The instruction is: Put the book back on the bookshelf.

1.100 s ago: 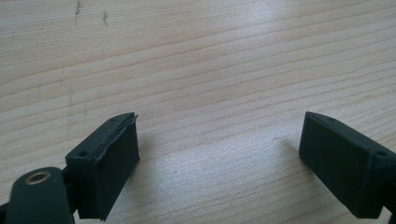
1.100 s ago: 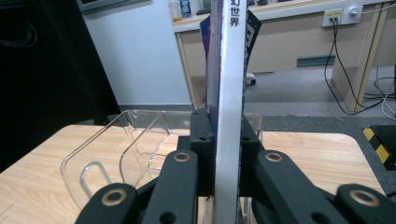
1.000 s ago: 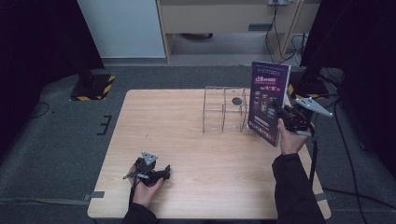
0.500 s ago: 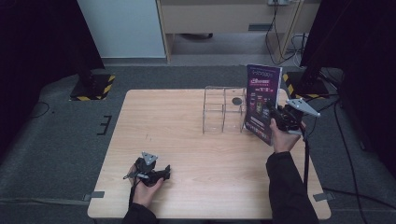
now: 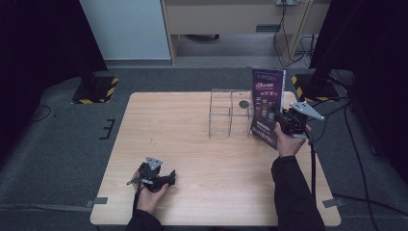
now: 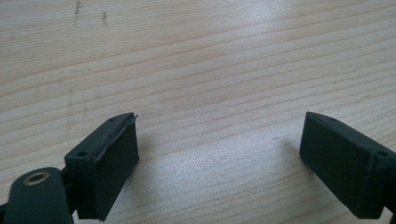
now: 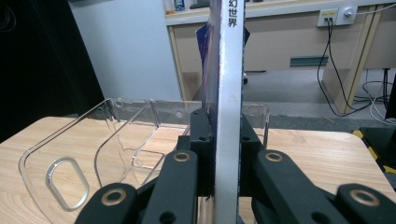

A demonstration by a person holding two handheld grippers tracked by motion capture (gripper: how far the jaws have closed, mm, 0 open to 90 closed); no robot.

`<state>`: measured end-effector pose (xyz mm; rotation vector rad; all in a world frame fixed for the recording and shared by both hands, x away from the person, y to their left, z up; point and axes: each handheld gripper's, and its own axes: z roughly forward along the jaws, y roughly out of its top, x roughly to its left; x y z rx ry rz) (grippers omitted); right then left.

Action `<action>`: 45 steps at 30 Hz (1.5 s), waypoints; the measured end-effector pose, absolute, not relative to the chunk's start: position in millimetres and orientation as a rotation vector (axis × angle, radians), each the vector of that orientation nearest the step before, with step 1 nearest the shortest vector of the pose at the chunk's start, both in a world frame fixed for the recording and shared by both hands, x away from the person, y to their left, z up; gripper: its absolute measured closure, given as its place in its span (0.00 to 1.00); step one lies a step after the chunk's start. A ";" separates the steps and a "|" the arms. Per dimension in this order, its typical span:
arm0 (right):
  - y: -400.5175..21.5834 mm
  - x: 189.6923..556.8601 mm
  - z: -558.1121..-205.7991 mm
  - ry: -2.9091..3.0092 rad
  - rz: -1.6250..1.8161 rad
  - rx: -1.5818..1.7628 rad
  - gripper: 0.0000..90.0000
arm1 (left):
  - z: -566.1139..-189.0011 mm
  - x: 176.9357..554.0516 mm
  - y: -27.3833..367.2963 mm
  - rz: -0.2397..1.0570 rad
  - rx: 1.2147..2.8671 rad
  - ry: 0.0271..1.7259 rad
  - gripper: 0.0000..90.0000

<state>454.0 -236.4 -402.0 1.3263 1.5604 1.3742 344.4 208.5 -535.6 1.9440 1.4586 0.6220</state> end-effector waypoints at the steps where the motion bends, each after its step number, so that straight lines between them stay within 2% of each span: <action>1: -236.7 453.6 -402.6 1.559 1.378 1.325 0.92 | -535.7 344.4 208.5 0.622 1.944 1.459 0.12; 21: -246.3 436.0 -403.7 1.689 1.328 1.290 0.91 | -535.7 344.4 208.4 0.622 1.944 1.459 0.12; 45: -277.2 381.6 -435.5 1.769 1.337 1.328 0.91 | -535.7 344.4 207.8 0.625 1.943 1.462 0.11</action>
